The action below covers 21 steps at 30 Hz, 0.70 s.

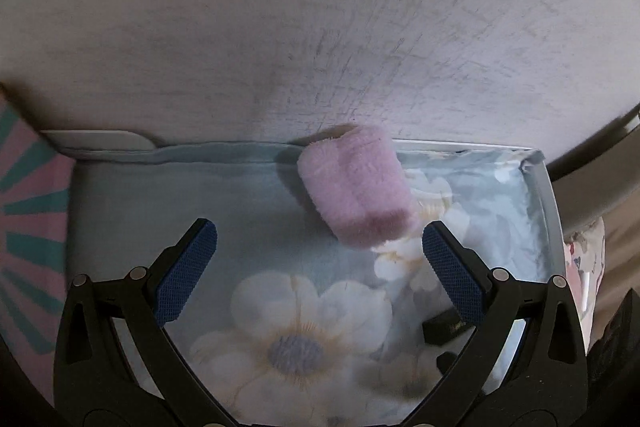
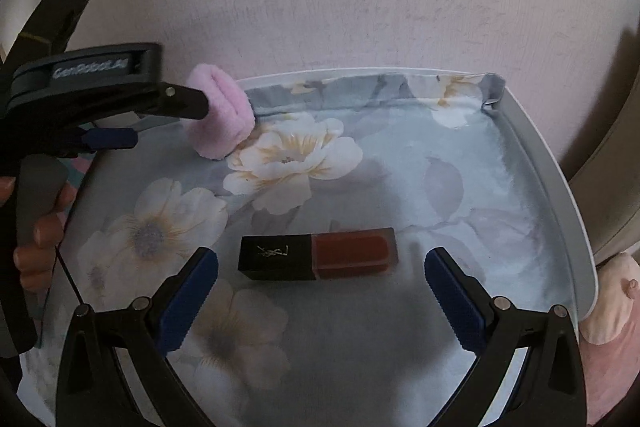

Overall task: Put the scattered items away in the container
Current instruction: 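Grasp the pink fuzzy band with left tool while right tool grasps lipstick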

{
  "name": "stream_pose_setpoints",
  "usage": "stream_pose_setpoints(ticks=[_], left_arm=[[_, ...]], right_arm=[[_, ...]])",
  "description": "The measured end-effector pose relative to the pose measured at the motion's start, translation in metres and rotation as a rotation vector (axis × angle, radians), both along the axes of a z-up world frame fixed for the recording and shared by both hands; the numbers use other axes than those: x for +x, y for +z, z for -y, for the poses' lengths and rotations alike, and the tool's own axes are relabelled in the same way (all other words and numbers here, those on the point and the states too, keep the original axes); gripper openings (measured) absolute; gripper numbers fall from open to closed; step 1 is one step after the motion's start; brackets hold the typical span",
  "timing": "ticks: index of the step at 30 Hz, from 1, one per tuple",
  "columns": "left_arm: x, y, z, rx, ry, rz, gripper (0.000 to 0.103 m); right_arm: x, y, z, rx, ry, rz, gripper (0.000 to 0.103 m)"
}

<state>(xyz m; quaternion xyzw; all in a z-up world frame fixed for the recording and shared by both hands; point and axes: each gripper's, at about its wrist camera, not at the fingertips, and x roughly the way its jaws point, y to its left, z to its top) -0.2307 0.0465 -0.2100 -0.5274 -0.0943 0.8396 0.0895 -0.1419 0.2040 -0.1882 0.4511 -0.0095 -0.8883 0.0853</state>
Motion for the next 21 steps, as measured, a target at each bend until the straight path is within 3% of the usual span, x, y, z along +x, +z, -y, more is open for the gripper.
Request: stream_pose_setpoints(ticks=[9,11,14,16,21], left_arm=[[-0.011,-0.012,-0.015,-0.002,-0.004,-0.002,0.1],[-0.013,-0.016,-0.018,0.002,-0.008,0.001,0.082],[-0.014,-0.02,-0.023,0.037,-0.023,0.01,0.056],[-0.014,-0.021,-0.028,0.053,-0.037,0.014,0.044],[-0.006,-0.013,-0.031,0.043,-0.035,-0.002,0.04]], right_arm=[[-0.007,-0.005,0.0,0.014,0.01,-0.008,0.103],[-0.006,-0.004,0.0,0.022,0.018,-0.022,0.1],[-0.004,-0.005,0.001,0.045,0.024,-0.022,0.084],[-0.002,-0.005,0.0,0.032,0.027,-0.018,0.08],[0.004,0.002,-0.007,0.03,0.017,-0.029,0.08]])
